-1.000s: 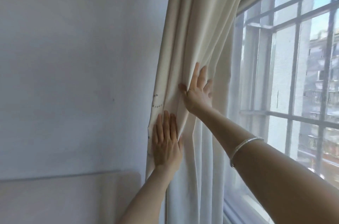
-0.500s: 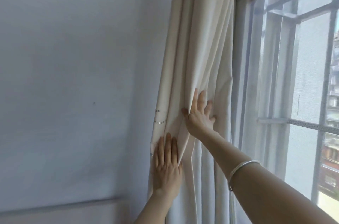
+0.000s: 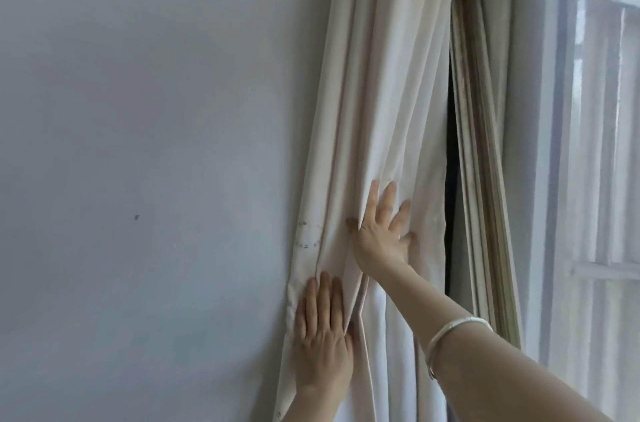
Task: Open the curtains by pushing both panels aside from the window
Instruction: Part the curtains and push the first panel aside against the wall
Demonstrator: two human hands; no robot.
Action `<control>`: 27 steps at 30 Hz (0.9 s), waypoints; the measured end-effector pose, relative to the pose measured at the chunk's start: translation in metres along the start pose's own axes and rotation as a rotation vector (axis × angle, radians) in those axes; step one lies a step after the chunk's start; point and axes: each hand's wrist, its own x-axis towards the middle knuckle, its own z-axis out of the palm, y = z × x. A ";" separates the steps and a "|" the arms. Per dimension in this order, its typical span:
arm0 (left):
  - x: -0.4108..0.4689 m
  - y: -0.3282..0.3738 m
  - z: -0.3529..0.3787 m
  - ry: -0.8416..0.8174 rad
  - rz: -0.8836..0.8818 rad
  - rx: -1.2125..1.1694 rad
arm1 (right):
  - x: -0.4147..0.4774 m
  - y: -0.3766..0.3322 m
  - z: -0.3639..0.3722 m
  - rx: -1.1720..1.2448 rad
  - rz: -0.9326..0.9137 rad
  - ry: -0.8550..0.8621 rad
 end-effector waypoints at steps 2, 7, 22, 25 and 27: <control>0.006 0.001 0.006 0.069 -0.038 0.017 | 0.005 -0.001 0.004 -0.008 0.006 0.033; 0.006 0.000 0.008 0.072 0.004 0.023 | 0.006 0.000 0.004 -0.022 0.004 0.029; -0.046 -0.003 -0.066 -0.050 0.007 -0.062 | -0.052 -0.002 -0.074 -0.010 -0.118 -0.207; -0.069 -0.004 -0.090 -0.018 0.025 -0.127 | -0.081 -0.010 -0.098 0.017 -0.133 -0.204; -0.089 -0.008 -0.114 -0.005 0.047 -0.219 | -0.108 -0.016 -0.117 0.023 -0.123 -0.195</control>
